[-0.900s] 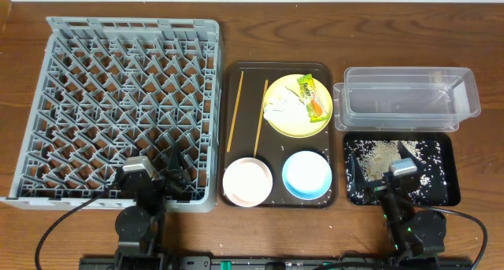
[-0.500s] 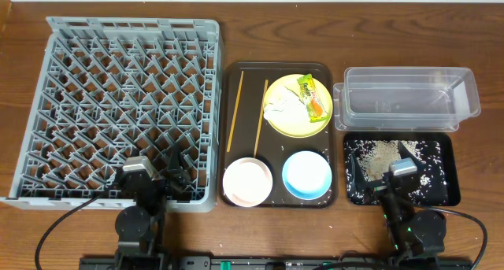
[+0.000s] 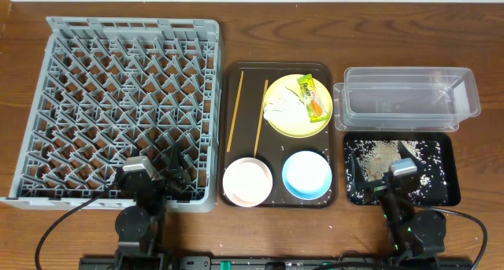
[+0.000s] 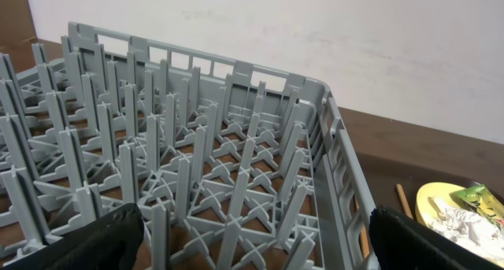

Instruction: Sort waste into correct bins and load items into the dishwasher

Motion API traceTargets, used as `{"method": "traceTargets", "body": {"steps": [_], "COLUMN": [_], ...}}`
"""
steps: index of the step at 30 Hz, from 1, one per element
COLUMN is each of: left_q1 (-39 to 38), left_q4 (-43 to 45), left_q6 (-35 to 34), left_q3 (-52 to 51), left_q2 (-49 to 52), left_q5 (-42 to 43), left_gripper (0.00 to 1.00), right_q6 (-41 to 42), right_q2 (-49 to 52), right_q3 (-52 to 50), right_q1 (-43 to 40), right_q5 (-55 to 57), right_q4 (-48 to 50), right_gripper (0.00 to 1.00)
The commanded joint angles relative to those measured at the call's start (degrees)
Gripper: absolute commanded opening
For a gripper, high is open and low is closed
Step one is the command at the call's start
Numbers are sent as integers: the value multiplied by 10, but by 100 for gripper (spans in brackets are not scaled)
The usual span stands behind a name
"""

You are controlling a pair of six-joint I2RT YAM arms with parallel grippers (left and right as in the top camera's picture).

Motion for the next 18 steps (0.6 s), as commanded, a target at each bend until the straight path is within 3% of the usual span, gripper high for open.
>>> {"method": "traceTargets", "body": {"steps": [1,18], "left_q1": [3,2], "left_q4": [-15,-14], "left_q6": [3,3], "left_q3": [-15,-15], "left_q2": [-4,-4], "left_q5": [-3,-10], "left_gripper": [93,93], "right_q6": [-4,-16], "right_q2": [-1,-1], "right_q3": [-1,-1], "right_q1": [-3,-3], "right_q5": [2,8], "right_q4": [-2,10], "right_gripper": [99,99]}}
